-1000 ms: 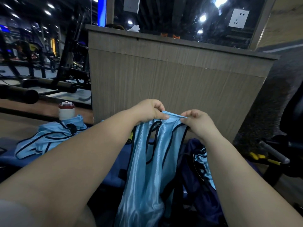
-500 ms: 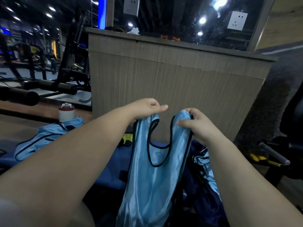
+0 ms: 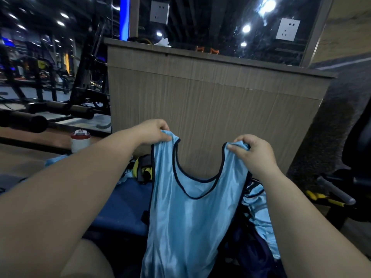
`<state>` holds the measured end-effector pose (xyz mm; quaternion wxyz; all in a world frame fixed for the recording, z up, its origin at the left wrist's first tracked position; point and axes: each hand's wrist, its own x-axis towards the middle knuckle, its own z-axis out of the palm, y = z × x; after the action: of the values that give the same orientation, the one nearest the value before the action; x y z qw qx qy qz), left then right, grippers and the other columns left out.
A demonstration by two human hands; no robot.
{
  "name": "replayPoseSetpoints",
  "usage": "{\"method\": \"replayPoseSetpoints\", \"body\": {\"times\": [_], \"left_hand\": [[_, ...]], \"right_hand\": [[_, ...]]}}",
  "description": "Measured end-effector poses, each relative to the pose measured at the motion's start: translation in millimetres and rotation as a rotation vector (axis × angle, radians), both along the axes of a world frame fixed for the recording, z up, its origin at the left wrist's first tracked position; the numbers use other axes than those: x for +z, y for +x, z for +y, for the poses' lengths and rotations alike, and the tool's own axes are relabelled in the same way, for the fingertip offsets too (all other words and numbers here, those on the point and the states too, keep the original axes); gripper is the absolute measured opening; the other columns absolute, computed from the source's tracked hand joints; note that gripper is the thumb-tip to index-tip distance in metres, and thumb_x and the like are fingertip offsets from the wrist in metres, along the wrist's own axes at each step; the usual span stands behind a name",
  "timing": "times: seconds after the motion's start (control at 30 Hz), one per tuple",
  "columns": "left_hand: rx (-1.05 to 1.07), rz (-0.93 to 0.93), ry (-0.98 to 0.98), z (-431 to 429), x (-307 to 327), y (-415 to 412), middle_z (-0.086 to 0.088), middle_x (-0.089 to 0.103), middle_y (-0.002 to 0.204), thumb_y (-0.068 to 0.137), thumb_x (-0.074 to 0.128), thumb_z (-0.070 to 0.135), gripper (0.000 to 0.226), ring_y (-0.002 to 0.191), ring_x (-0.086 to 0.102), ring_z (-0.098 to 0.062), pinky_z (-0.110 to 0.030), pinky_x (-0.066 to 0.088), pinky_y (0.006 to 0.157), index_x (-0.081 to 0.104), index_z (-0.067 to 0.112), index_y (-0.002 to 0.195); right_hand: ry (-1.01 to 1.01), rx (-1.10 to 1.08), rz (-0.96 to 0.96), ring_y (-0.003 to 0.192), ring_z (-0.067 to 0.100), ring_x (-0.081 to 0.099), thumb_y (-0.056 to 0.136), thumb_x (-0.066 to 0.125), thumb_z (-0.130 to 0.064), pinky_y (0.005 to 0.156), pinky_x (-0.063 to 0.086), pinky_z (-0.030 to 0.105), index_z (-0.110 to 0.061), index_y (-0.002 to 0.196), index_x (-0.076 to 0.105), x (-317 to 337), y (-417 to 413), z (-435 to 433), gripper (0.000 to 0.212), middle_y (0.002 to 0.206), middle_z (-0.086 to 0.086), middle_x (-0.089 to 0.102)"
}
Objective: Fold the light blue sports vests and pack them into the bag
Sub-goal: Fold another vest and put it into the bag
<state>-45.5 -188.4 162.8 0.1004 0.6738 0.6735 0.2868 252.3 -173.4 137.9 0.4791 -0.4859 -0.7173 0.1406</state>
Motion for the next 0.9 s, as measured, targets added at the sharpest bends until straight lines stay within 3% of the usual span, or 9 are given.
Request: {"method": "replayPoseSetpoints", "body": {"times": [0.13, 0.33, 0.43, 0.53, 0.63, 0.73, 0.8, 0.9], "left_hand": [[0.192, 0.014, 0.133, 4.9, 3.6, -20.4, 0.001, 0.06, 0.099, 0.089, 0.065, 0.03, 0.012, 0.088, 0.055, -0.017, -0.028, 0.04, 0.068, 0.058, 0.021, 0.095], [0.327, -0.071, 0.145, 5.6, 1.7, -45.4, -0.013, 0.057, 0.101, 0.097, 0.053, 0.024, 0.017, 0.091, 0.055, -0.029, -0.031, 0.039, 0.071, 0.053, 0.009, 0.104], [0.343, -0.146, 0.196, 2.9, 5.8, -57.6, -0.014, 0.057, 0.096, 0.096, 0.05, 0.021, 0.017, 0.088, 0.055, -0.029, -0.032, 0.038, 0.069, 0.054, 0.007, 0.104], [0.275, -0.311, 0.189, -2.0, 13.4, -67.6, -0.01, 0.058, 0.084, 0.09, 0.056, 0.017, 0.007, 0.072, 0.052, -0.024, -0.032, 0.037, 0.061, 0.056, 0.012, 0.087], [0.182, -0.525, 0.119, -12.0, 22.7, -74.4, -0.008, 0.055, 0.079, 0.088, 0.058, 0.011, 0.009, 0.068, 0.049, -0.022, -0.031, 0.036, 0.061, 0.057, 0.014, 0.079], [0.153, -0.542, 0.12, -17.2, 27.7, -79.4, -0.002, 0.053, 0.079, 0.088, 0.055, 0.014, 0.013, 0.073, 0.044, -0.021, -0.032, 0.033, 0.066, 0.058, 0.018, 0.077], [0.154, -0.607, 0.135, -18.0, 28.3, -76.9, -0.002, 0.053, 0.077, 0.089, 0.05, 0.011, 0.015, 0.068, 0.046, -0.019, -0.031, 0.036, 0.061, 0.059, 0.016, 0.079], [0.2, -0.631, 0.131, -13.6, 27.9, -71.4, -0.007, 0.057, 0.078, 0.086, 0.043, 0.007, 0.022, 0.063, 0.053, -0.021, -0.03, 0.041, 0.056, 0.064, 0.013, 0.085]], "right_hand": [[0.017, -0.065, 0.08, 0.077, 0.007, 0.06, 0.086, 0.073, -0.04, 0.073, 0.051, 0.033, -0.037, 0.081, 0.067, 1.2, 12.1, 1.9, 0.008, 0.093, -0.015, 0.067], [0.058, -0.186, 0.221, 0.083, 0.01, 0.062, 0.092, 0.065, -0.04, 0.075, 0.05, 0.034, -0.036, 0.08, 0.065, -7.4, 29.1, 6.5, 0.013, 0.084, -0.017, 0.064], [0.083, -0.234, 0.246, 0.077, 0.013, 0.06, 0.094, 0.061, -0.043, 0.075, 0.051, 0.037, -0.031, 0.076, 0.064, -6.2, 38.7, 8.0, 0.021, 0.078, -0.009, 0.064], [0.084, -0.249, 0.203, 0.085, 0.028, 0.063, 0.095, 0.058, -0.045, 0.078, 0.052, 0.044, -0.024, 0.084, 0.065, 1.3, 48.4, 9.4, 0.025, 0.081, 0.004, 0.066], [0.059, -0.155, 0.12, 0.087, 0.029, 0.063, 0.095, 0.06, -0.039, 0.08, 0.05, 0.041, -0.015, 0.087, 0.068, 12.1, 52.4, 7.8, 0.027, 0.088, 0.011, 0.069], [-0.076, -0.013, 0.054, 0.077, 0.022, 0.061, 0.093, 0.064, -0.039, 0.078, 0.051, 0.042, -0.018, 0.085, 0.072, 18.7, 52.9, 6.7, 0.024, 0.086, 0.012, 0.07], [-0.163, 0.068, 0.032, 0.075, 0.019, 0.062, 0.09, 0.068, -0.037, 0.077, 0.051, 0.042, -0.022, 0.081, 0.074, 19.2, 53.7, 9.0, 0.019, 0.08, 0.007, 0.07], [-0.269, 0.214, 0.046, 0.076, 0.02, 0.064, 0.093, 0.066, -0.018, 0.074, 0.052, 0.036, -0.015, 0.088, 0.075, 19.3, 49.5, 8.1, 0.011, 0.079, 0.004, 0.072]]}}
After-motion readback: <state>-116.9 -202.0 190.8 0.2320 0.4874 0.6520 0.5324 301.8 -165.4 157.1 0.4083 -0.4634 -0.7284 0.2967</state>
